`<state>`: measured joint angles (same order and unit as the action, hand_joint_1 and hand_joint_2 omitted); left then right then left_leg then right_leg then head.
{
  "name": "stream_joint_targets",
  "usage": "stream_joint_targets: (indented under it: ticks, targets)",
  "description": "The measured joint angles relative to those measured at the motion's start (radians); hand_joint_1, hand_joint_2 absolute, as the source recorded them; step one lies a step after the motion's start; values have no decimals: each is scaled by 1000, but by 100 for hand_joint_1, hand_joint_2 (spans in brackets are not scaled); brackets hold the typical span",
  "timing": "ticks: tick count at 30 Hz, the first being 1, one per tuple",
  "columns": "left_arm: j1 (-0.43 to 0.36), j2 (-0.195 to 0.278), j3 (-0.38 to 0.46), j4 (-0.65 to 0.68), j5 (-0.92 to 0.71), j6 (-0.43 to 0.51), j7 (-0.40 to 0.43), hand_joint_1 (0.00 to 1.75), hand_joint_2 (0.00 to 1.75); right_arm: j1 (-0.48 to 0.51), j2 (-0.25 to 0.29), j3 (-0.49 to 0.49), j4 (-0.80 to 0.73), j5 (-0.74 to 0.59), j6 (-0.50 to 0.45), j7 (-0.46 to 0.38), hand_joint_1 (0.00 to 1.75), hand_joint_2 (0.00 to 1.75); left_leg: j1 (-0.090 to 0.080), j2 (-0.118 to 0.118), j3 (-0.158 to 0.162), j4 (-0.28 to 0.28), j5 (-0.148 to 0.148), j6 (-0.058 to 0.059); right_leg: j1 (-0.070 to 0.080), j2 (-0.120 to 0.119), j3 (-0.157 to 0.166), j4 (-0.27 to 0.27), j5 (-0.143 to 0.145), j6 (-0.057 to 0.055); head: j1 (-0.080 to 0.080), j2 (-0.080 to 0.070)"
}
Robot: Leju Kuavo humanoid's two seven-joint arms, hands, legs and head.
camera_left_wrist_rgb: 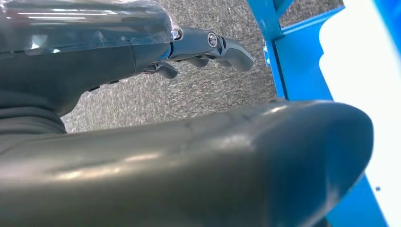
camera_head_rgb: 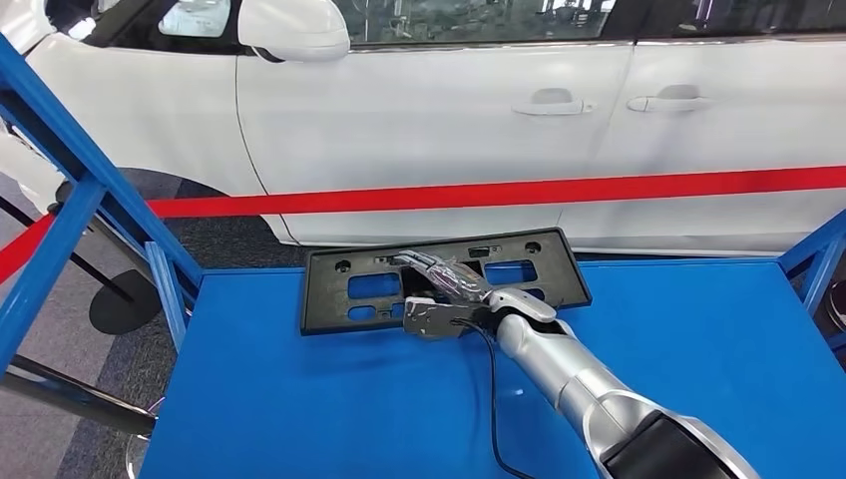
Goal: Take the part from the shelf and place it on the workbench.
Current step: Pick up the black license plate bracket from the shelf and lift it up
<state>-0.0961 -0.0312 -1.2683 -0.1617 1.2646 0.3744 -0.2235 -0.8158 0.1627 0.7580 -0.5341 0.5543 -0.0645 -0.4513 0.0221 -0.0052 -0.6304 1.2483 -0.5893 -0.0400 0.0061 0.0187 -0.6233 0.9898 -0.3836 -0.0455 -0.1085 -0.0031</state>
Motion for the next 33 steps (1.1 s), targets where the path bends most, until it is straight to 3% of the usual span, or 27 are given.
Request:
stream_joint_targets:
  ticks: [2, 3, 4, 6, 8, 10, 13, 17, 20, 23, 27, 33]
  targets:
    - [0, 2, 0, 0, -2, -1, 0, 0, 0, 1, -1, 0, -3, -5, -11, 6, 0, 175, 4, 0, 31, -119, 87, -6, -6, 2, 6, 9, -11, 10, 0, 0]
    - [0, 3, 0, 0, -4, -1, 0, 0, 0, 1, -1, 0, -6, -11, -15, 11, 0, 175, 4, 0, 46, -175, 110, -3, -7, 4, 5, 15, -14, 16, 0, 0]
    - [-1, 4, 0, 0, -6, -3, 0, 0, 0, 2, -2, 0, -9, -17, -17, 15, 0, 175, 2, 0, 54, -210, 122, 4, -7, 5, 2, 19, -16, 22, 0, 0]
    - [-1, 4, 0, 0, -8, -5, 2, 0, 0, 4, -6, 0, -16, -29, -20, 20, 0, 175, -2, 0, 53, -226, 124, 27, -4, 6, -4, 24, -18, 31, 0, 0]
    - [1, 3, 0, 0, -8, -6, 4, 0, 0, 6, -9, 1, -22, -41, -21, 22, 0, 175, -2, -1, 53, -227, 140, 36, -2, 5, -5, 23, -17, 20, 0, 0]
    - [2, 4, -1, 0, -9, -6, 7, 0, 0, 9, -15, 3, -27, -58, -21, 27, 0, 175, -4, -2, 52, -228, 143, 37, -2, 4, -4, 21, -16, 5, 0, 0]
    - [2, 4, -2, 0, -10, -6, 9, 0, 0, 11, -23, 12, -32, -81, -22, 32, 0, 175, -7, -3, 52, -227, 143, 44, -3, 4, -1, 16, -15, 4, 0, 0]
    - [2, 4, -4, 0, -10, -10, 10, 0, 0, 11, -31, 21, -35, -94, -28, 33, 0, 175, -10, -3, 52, -227, 141, 51, -5, 3, 0, 12, -12, 16, 0, 0]
    - [1, 4, -4, 0, -9, -13, 13, 0, 0, 12, -35, 28, -40, -98, -42, 33, 0, 175, -12, -3, 52, -227, 141, 52, -9, 3, 1, 11, -12, 36, 0, 0]
    - [0, 4, -5, 0, -8, -14, 15, 0, 0, 16, -42, 46, -46, -44, -150, 42, 0, 175, -13, -3, 52, -226, 141, 53, -11, 3, 1, 10, -12, 50, 0, 0]
    - [0, 4, -5, 0, -8, -10, 16, 0, 0, 27, -50, 93, -52, 102, -390, 73, 0, 175, -12, -3, 52, -226, 140, 53, -11, 3, 0, 10, -13, 53, 0, 0]
    - [-2, 4, -6, 0, -8, -16, 12, 0, 0, 40, -63, 137, -69, 177, -474, 87, 0, 175, -11, -3, 51, -227, 140, 52, -9, 3, -2, 12, -13, 53, 0, 0]
